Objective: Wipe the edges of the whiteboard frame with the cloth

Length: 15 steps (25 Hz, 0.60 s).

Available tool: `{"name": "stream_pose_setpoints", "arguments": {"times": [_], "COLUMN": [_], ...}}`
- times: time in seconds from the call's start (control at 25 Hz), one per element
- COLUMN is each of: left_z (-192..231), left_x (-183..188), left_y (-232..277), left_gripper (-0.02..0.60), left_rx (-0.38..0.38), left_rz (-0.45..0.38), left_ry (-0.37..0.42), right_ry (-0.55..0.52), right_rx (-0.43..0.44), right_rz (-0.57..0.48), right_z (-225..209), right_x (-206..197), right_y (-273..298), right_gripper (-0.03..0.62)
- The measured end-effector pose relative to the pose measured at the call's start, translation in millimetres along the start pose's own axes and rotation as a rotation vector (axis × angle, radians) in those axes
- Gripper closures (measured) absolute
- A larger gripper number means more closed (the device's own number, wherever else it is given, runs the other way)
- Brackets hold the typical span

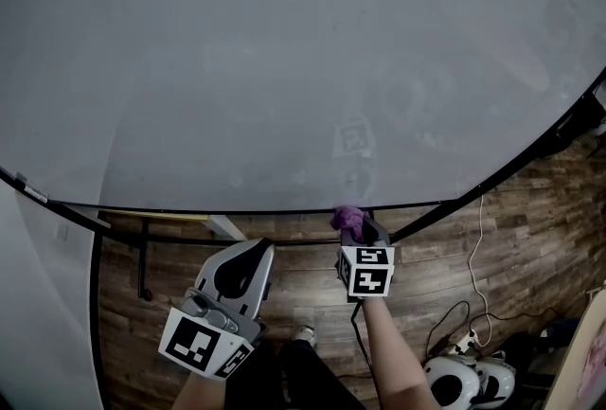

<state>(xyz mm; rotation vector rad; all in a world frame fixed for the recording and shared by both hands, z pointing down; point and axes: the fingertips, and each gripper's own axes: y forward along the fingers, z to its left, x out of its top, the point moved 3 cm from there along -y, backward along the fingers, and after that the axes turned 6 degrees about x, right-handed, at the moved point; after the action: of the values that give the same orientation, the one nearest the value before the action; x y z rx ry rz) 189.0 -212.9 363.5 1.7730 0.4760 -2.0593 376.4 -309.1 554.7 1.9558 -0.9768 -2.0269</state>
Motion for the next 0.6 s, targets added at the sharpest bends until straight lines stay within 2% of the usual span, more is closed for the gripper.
{"name": "stream_pose_setpoints", "arguments": {"times": [0.32,0.6], "left_z": [7.2,15.5], "left_x": [0.5,5.0], "left_y": [5.6,8.4], "left_gripper": [0.565,0.565], "left_rx": [-0.058,-0.133], "left_rz": [0.006,0.015], "left_ry": [-0.021,-0.027], "right_ry": [0.02,0.075], "right_rx": [-0.037,-0.103], "right_rz": [0.009,0.014], "right_z": [3.4,1.6], "right_x": [0.2,-0.3], "right_y": [-1.8,-3.4], "right_gripper": [0.499,0.499]}}
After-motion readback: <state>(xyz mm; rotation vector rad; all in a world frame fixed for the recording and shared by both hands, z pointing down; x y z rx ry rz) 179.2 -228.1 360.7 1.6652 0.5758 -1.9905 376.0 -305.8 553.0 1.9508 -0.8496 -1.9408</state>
